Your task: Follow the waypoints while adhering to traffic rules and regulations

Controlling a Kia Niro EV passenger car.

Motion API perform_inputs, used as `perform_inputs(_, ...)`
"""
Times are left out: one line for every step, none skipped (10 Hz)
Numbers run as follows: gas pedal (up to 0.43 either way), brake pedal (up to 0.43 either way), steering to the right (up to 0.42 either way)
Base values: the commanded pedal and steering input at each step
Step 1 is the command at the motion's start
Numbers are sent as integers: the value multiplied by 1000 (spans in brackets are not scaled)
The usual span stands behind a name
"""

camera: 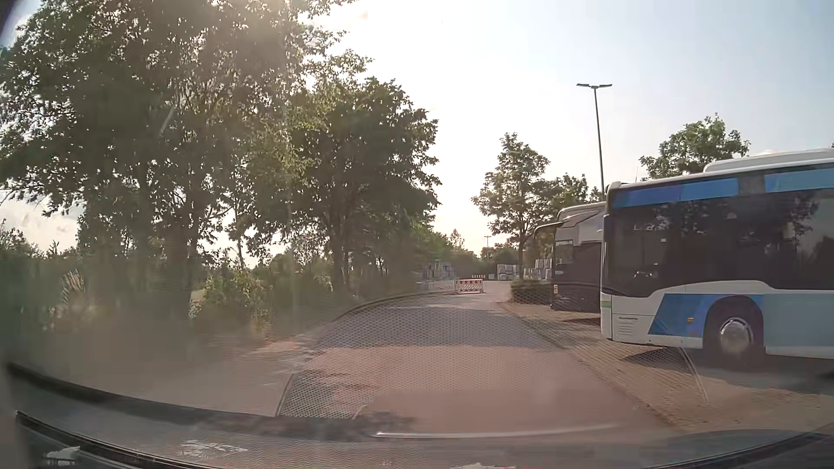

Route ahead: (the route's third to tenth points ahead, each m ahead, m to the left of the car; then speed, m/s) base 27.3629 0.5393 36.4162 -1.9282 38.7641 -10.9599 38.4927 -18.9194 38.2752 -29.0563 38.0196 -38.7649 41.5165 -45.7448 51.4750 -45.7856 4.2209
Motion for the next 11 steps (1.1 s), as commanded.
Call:
perform_inputs(118, 12, 8)
perform_inputs(118, 12, 10)
perform_inputs(110, 12, 13)
perform_inputs(79, 12, 15)
perform_inputs(79, 12, 16)
perform_inputs(79, 12, 15)
perform_inputs(79, 12, 14)
perform_inputs(79, 12, 13)
perform_inputs(79, 12, 13)
perform_inputs(79, 12, 12)
perform_inputs(79, 12, 12)
